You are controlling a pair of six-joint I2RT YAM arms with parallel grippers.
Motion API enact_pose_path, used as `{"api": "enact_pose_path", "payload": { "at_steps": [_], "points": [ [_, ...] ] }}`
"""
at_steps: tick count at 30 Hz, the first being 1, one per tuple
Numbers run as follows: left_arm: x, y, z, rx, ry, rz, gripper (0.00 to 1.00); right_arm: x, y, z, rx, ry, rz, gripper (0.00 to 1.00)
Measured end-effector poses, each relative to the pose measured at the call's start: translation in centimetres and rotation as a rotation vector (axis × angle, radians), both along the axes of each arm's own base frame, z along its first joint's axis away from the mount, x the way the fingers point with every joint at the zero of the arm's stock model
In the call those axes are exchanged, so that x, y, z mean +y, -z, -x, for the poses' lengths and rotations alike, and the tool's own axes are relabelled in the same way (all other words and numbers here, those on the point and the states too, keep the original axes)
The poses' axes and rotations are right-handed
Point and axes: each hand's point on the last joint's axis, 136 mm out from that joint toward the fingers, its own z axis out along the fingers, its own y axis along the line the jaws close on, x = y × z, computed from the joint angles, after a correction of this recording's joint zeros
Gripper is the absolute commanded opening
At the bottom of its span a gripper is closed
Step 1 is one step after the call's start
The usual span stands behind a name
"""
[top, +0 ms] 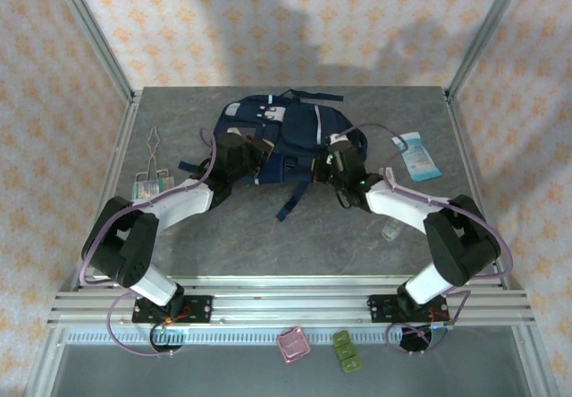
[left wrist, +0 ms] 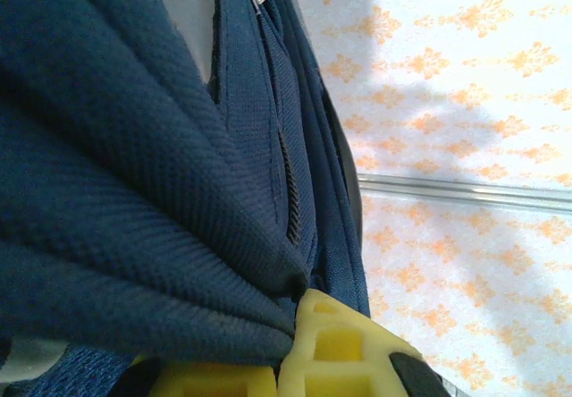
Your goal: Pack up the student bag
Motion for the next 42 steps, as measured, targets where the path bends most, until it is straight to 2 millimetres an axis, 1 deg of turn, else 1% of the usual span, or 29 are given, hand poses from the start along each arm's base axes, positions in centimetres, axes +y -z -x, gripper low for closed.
{"api": "enact_pose_path", "payload": {
  "at_steps": [2,5,8,12,14,17,20,21,23,25,27,28,30,33,35,37,40,42],
  "points": [
    [0.0,0.4,0.2,0.003,0.011,-0.022,0.00,-1.3,0.8,0.0,0.033,0.020,0.025,0.00],
    [0.0,0.8,0.4,0.004,0.031,-0.055,0.00,-2.7,1.6,0.0,0.064,0.036,0.049,0.00],
    [0.1,1.1,0.6,-0.004,0.054,-0.095,0.00,-3.1,2.1,0.4,0.084,0.026,0.080,0.00],
    [0.4,1.3,0.6,-0.024,0.107,-0.134,0.00,-2.8,2.3,1.4,0.093,-0.031,0.078,0.00],
    [0.5,1.4,0.2,-0.029,0.143,-0.158,0.00,-2.2,2.3,2.3,0.101,-0.067,0.082,0.00],
    [0.7,1.3,-1.2,-0.037,0.189,-0.214,0.00,-1.0,2.7,3.6,0.118,-0.118,0.095,0.00],
    [1.5,1.2,-2.6,-0.045,0.208,-0.282,0.00,1.4,3.1,5.5,0.128,-0.192,0.097,0.00],
    [1.8,1.2,-3.0,-0.046,0.209,-0.301,0.02,2.3,3.1,6.1,0.131,-0.217,0.094,0.00],
    [2.6,1.3,-3.7,-0.051,0.207,-0.339,0.17,4.5,3.2,7.4,0.137,-0.275,0.073,0.00],
    [3.7,1.5,-4.2,-0.054,0.184,-0.384,0.38,6.7,3.3,8.1,0.153,-0.318,0.038,0.00],
    [4.6,1.4,-4.6,-0.064,0.162,-0.408,0.45,8.2,3.7,8.4,0.179,-0.336,0.003,0.00],
    [4.9,1.3,-4.6,-0.070,0.152,-0.409,0.48,8.6,4.0,8.3,0.195,-0.333,-0.011,0.00],
    [5.4,1.3,-3.8,-0.080,0.137,-0.402,0.51,9.0,4.5,8.2,0.221,-0.327,-0.032,0.00],
    [5.4,1.7,-0.8,-0.086,0.131,-0.376,0.52,9.7,4.8,8.0,0.244,-0.322,-0.057,0.00],
    [4.5,2.4,1.5,-0.083,0.149,-0.353,0.52,10.0,4.8,7.9,0.247,-0.322,-0.071,0.00],
    [3.1,3.4,3.5,-0.077,0.181,-0.328,0.53,10.2,4.7,7.8,0.246,-0.319,-0.083,0.00],
    [0.8,4.9,5.2,-0.060,0.232,-0.309,0.54,10.2,4.6,7.8,0.248,-0.315,-0.089,0.00],
    [-0.6,5.2,5.6,-0.067,0.255,-0.305,0.54,10.2,4.6,7.8,0.249,-0.314,-0.094,0.00]
  ]
}}
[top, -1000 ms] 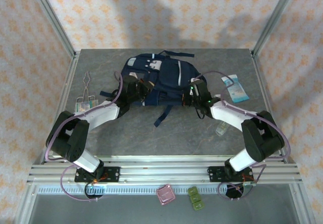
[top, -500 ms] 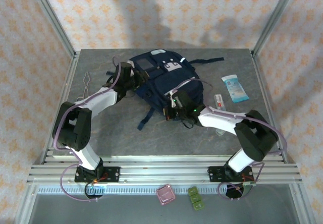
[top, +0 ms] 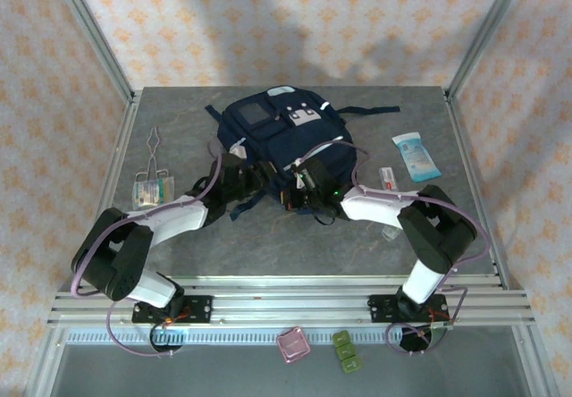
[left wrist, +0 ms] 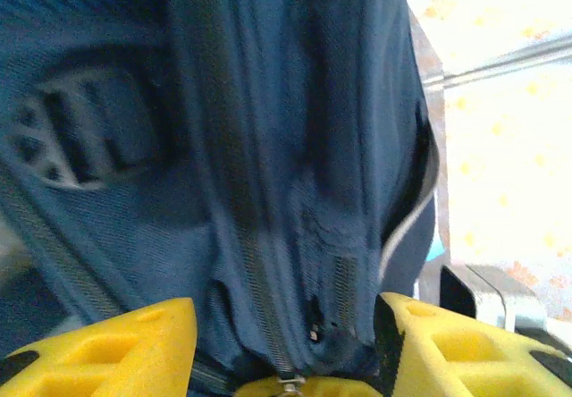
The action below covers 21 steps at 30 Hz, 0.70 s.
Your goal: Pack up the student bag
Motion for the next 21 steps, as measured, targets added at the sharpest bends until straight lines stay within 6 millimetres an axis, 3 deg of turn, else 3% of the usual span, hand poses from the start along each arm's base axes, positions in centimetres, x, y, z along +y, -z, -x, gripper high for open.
{"api": "enact_pose_path", "payload": {
  "at_steps": [3,5,7,9,17,21],
  "points": [
    [-1.5,0.6,0.0,-0.006,0.020,0.002,0.52,0.1,-0.1,0.0,0.000,-0.001,-0.009,0.00],
    [-1.7,1.4,-0.5,-0.002,0.011,-0.003,0.44,0.2,-0.2,0.0,0.000,0.001,-0.012,0.00],
    [-1.7,2.3,-0.9,0.009,0.002,-0.013,0.16,0.2,-0.2,0.0,0.000,0.001,-0.012,0.00],
    [-2.0,2.6,-1.4,0.009,0.004,-0.018,0.01,0.1,-0.1,-0.1,-0.001,0.008,-0.006,0.00],
    [-2.2,2.1,-2.3,-0.006,0.015,-0.026,0.00,-0.9,-0.4,-0.8,-0.027,0.059,0.035,0.00],
    [-2.0,1.1,-2.2,-0.017,0.033,-0.001,0.00,-2.7,-1.3,-0.6,-0.039,0.085,0.035,0.00]
  ]
}}
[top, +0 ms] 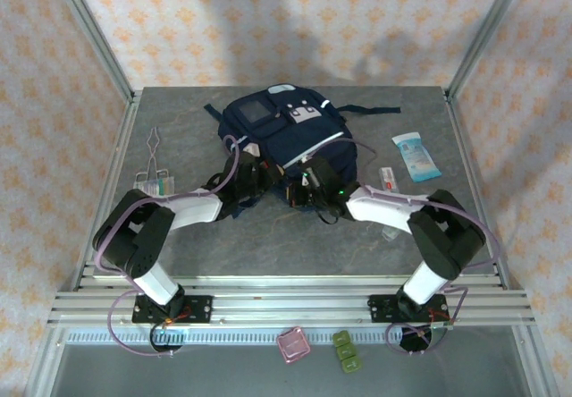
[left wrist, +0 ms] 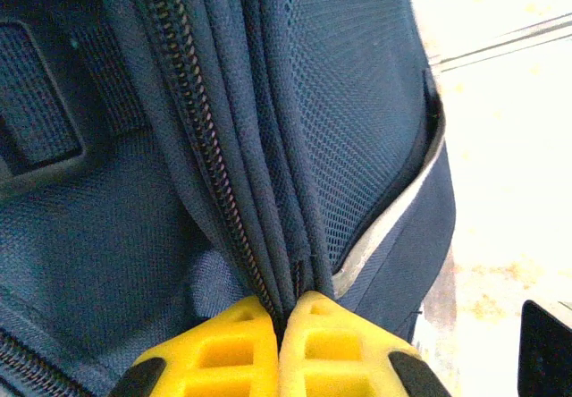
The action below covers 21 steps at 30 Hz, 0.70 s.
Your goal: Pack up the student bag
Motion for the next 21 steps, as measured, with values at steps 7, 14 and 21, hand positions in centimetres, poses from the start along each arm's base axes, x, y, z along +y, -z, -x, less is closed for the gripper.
{"api": "enact_pose_path", "payload": {
  "at_steps": [7,14,21],
  "points": [
    [2.2,-1.2,0.0,-0.016,-0.017,0.011,0.00,-6.3,-0.3,-0.6,-0.010,0.112,0.047,0.00],
    [2.5,-0.8,0.1,-0.017,0.001,-0.022,0.00,-7.4,0.1,-0.8,-0.025,0.114,0.103,0.00],
    [4.6,-1.0,-1.8,-0.010,-0.001,-0.108,0.00,-4.0,-0.6,1.5,-0.064,0.016,0.109,0.00]
  ]
}}
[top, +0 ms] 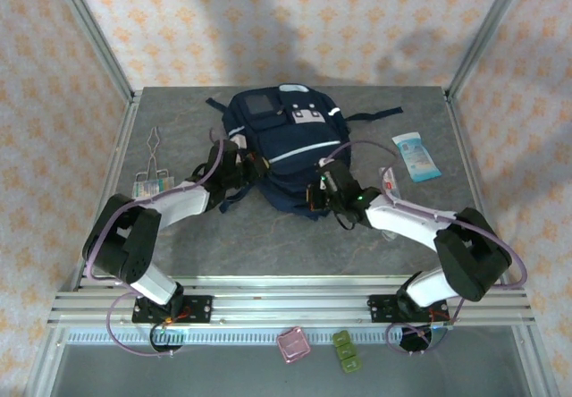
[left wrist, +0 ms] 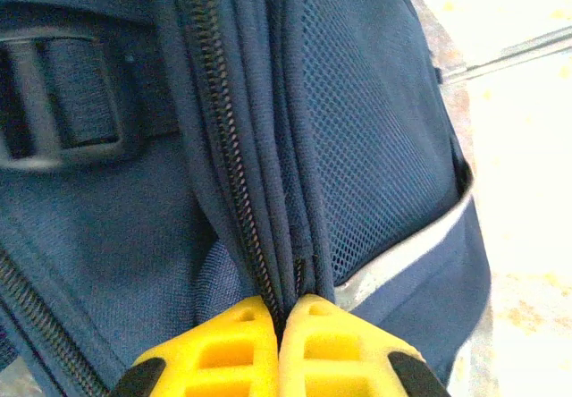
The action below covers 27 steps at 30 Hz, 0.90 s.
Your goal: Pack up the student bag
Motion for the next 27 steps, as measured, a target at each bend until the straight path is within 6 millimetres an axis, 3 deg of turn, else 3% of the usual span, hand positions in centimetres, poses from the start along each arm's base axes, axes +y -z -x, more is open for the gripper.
{"api": "enact_pose_path", "payload": {
  "at_steps": [3,4,7,9,14,16,21,27],
  "points": [
    [2.0,-0.5,-1.4,-0.014,-0.037,-0.026,0.00,2.9,-0.8,0.7,-0.013,-0.053,-0.030,0.00],
    [2.6,-0.7,-1.8,-0.019,-0.052,-0.031,0.04,3.9,-1.0,0.8,-0.016,-0.070,-0.041,0.00],
    [5.2,-1.4,-2.8,-0.045,-0.124,-0.059,0.34,7.5,-1.2,0.9,0.001,-0.126,-0.088,0.00],
    [7.1,-2.6,-3.2,-0.077,-0.188,-0.076,0.41,9.6,-0.6,0.8,0.031,-0.156,-0.118,0.00],
    [8.5,-6.2,-1.2,-0.162,-0.245,-0.034,0.50,12.3,0.7,0.3,0.087,-0.187,-0.149,0.00],
    [8.4,-5.8,0.4,-0.157,-0.251,-0.018,0.52,12.5,0.6,0.3,0.091,-0.192,-0.157,0.00],
    [6.9,-1.2,4.3,-0.042,-0.225,-0.006,0.55,12.6,0.4,0.3,0.091,-0.196,-0.166,0.00],
    [4.1,0.9,5.5,0.019,-0.178,0.009,0.56,12.6,0.3,0.3,0.090,-0.196,-0.167,0.00]
  ]
}}
